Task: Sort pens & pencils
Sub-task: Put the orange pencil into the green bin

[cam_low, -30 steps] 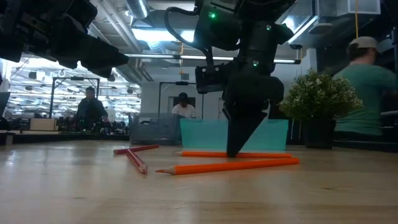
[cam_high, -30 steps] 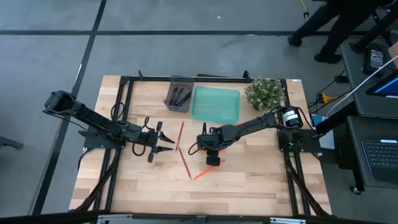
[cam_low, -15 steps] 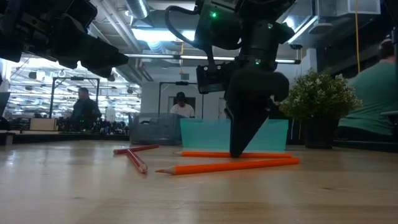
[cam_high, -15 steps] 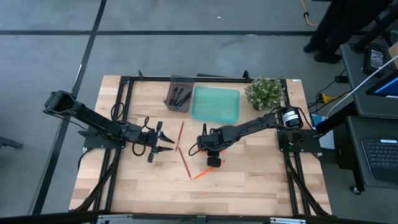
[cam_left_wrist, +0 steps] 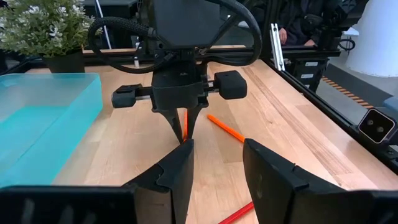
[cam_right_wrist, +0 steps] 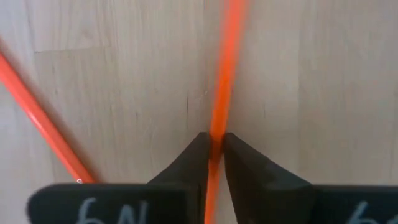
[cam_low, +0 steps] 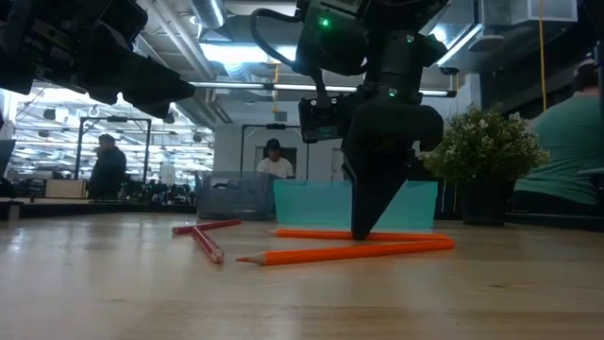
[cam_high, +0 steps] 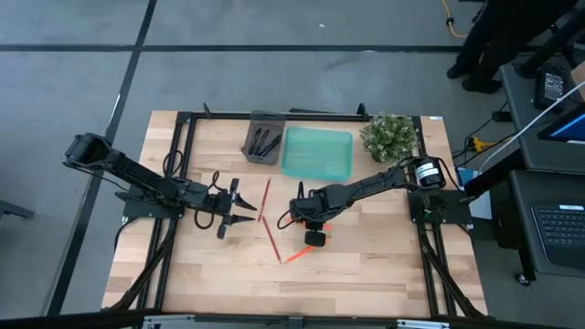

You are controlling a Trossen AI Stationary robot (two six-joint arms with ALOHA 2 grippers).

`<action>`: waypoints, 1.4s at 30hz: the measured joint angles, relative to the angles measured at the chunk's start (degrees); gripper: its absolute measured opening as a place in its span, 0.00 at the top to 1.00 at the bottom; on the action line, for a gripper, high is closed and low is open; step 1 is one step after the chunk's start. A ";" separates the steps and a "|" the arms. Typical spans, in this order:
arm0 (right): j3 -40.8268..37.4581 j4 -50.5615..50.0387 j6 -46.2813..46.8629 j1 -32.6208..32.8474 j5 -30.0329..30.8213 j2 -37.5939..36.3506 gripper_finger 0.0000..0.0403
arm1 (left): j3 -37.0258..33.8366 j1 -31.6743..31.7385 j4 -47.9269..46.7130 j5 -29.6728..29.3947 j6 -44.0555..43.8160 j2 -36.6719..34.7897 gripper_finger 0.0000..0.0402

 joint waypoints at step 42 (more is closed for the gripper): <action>-0.04 0.67 -1.74 -0.37 -0.05 0.00 0.92 | 0.00 0.02 0.00 -0.01 0.02 0.00 0.67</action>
